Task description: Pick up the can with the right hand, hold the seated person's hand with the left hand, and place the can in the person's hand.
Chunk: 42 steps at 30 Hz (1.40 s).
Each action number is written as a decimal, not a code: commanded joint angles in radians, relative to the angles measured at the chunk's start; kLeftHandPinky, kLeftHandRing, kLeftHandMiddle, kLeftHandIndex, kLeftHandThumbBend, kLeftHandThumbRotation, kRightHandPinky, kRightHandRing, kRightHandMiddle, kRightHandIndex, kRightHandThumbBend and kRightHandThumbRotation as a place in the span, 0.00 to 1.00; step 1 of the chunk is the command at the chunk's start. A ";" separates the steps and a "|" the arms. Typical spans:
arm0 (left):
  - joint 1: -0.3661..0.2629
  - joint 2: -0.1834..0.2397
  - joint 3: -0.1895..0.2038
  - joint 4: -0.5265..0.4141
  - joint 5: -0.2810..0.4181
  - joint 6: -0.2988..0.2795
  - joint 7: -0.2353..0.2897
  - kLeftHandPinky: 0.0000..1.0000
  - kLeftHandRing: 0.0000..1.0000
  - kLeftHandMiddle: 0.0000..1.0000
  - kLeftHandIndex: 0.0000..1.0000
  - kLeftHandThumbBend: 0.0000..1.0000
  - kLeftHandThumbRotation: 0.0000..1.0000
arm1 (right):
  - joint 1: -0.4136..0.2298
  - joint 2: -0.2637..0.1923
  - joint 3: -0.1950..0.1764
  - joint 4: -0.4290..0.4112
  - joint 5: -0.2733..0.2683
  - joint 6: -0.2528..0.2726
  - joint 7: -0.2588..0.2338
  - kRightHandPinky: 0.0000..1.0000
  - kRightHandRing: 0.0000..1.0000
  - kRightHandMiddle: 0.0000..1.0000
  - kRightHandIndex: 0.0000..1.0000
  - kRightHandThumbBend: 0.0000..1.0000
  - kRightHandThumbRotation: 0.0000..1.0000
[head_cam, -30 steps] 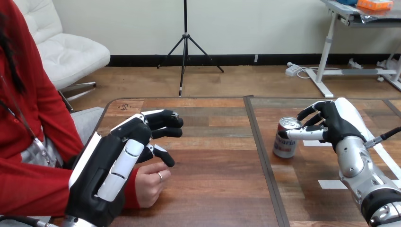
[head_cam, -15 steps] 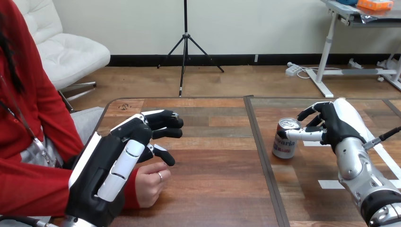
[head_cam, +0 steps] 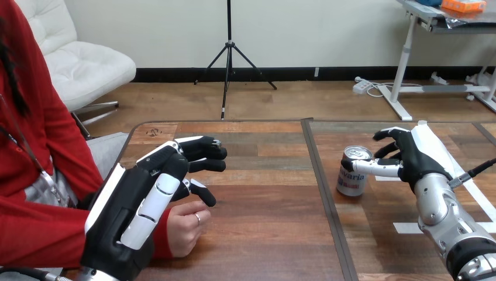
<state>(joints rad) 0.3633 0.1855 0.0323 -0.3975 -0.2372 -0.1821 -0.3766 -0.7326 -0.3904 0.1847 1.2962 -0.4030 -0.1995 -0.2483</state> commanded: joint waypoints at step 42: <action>-0.042 0.005 0.003 -0.015 0.016 -0.021 0.008 0.40 0.70 0.71 0.67 0.64 0.86 | -0.044 0.010 -0.003 -0.005 0.013 0.021 0.081 0.74 0.87 0.90 0.92 1.00 0.48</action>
<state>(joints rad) 0.3633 0.1855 0.0319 -0.3975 -0.2229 -0.1821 -0.3728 -0.7327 -0.3904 0.1836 1.2962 -0.3985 -0.1933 -0.1920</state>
